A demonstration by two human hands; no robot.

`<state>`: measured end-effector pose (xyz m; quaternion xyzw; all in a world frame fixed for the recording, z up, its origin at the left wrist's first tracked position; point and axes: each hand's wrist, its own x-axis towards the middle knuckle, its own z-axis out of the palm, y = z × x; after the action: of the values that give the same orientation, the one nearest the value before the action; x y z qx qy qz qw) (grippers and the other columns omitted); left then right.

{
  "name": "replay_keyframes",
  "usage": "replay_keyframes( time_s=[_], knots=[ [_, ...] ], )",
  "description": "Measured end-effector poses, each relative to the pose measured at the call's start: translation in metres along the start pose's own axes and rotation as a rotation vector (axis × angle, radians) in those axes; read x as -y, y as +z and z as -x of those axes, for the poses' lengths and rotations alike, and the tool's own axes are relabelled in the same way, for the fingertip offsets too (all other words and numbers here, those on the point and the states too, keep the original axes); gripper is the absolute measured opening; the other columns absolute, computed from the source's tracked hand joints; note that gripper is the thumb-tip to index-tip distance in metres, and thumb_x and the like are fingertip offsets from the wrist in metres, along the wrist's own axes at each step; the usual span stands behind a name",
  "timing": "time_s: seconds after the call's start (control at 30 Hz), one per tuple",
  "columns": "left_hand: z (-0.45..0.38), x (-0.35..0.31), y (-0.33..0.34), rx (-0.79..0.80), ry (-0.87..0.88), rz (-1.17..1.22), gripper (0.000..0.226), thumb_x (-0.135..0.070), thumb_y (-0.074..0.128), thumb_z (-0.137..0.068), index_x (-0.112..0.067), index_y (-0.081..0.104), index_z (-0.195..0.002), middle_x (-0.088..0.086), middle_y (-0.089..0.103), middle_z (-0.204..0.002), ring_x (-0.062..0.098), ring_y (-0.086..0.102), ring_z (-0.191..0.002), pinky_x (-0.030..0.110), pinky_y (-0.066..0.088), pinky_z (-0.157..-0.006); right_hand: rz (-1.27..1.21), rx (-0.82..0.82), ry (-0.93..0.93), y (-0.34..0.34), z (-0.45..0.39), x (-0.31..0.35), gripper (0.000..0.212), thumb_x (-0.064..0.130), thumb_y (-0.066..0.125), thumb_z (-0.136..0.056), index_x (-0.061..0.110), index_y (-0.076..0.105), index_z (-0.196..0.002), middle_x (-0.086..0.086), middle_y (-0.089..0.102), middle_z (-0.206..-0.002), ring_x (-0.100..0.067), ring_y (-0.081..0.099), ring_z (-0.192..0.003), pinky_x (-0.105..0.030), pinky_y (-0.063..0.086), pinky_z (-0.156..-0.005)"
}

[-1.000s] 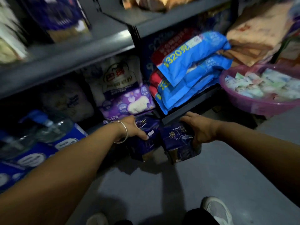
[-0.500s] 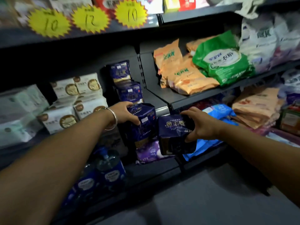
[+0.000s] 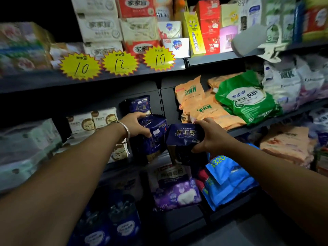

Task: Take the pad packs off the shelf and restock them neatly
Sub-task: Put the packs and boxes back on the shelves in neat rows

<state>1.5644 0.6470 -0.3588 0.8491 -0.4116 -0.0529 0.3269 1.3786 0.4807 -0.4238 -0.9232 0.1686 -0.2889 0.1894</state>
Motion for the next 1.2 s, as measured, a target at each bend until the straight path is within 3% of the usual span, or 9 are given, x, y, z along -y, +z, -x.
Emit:
replay_keyframes(
  time_s=[0.2,0.47,0.63,0.87,1.2],
  knots=[
    [-0.031,0.001,-0.009,-0.013,0.019,-0.017,0.082,-0.01,0.079,-0.068,-0.021,0.041,-0.139,0.006,0.043,-0.142,0.024,0.05,-0.118,0.028,0.045,-0.083,-0.016,-0.087,0.076,-0.002,-0.03,0.002,0.086,0.026,0.086,-0.058,0.003,0.046,-0.131,-0.01,0.043,-0.115,-0.027,0.048,-0.106,-0.04,0.046,-0.093],
    [-0.069,0.014,-0.007,0.056,0.05,-0.042,0.081,-0.005,0.079,-0.067,-0.02,0.044,-0.138,0.005,0.045,-0.138,0.02,0.05,-0.109,0.027,0.045,-0.085,0.073,0.054,0.08,-0.002,-0.064,-0.001,0.083,0.025,0.085,-0.059,0.006,0.046,-0.13,-0.007,0.042,-0.115,-0.025,0.047,-0.105,-0.039,0.046,-0.091],
    [-0.086,0.031,0.01,0.114,0.043,-0.033,0.083,-0.006,0.08,-0.065,-0.021,0.044,-0.138,0.004,0.042,-0.138,0.022,0.05,-0.113,0.031,0.049,-0.09,0.104,0.037,0.125,0.0,-0.075,-0.011,0.083,0.022,0.085,-0.058,0.007,0.046,-0.13,-0.007,0.043,-0.116,-0.026,0.049,-0.105,-0.041,0.047,-0.092],
    [-0.108,0.051,0.028,0.152,0.022,0.048,0.086,-0.002,0.079,-0.064,-0.022,0.04,-0.138,0.004,0.049,-0.126,0.019,0.052,-0.105,0.028,0.049,-0.081,0.09,0.026,0.143,0.006,-0.094,-0.021,0.086,0.023,0.084,-0.06,0.006,0.043,-0.134,-0.007,0.041,-0.12,-0.025,0.048,-0.108,-0.039,0.046,-0.094],
    [-0.125,0.073,0.029,0.257,-0.041,-0.024,0.087,-0.006,0.077,-0.065,-0.026,0.037,-0.14,0.003,0.048,-0.13,0.022,0.056,-0.108,0.033,0.054,-0.087,0.058,-0.01,0.133,0.018,-0.112,-0.028,0.086,0.023,0.084,-0.059,0.007,0.043,-0.133,-0.008,0.042,-0.122,-0.024,0.045,-0.111,-0.04,0.044,-0.096]
  ],
)
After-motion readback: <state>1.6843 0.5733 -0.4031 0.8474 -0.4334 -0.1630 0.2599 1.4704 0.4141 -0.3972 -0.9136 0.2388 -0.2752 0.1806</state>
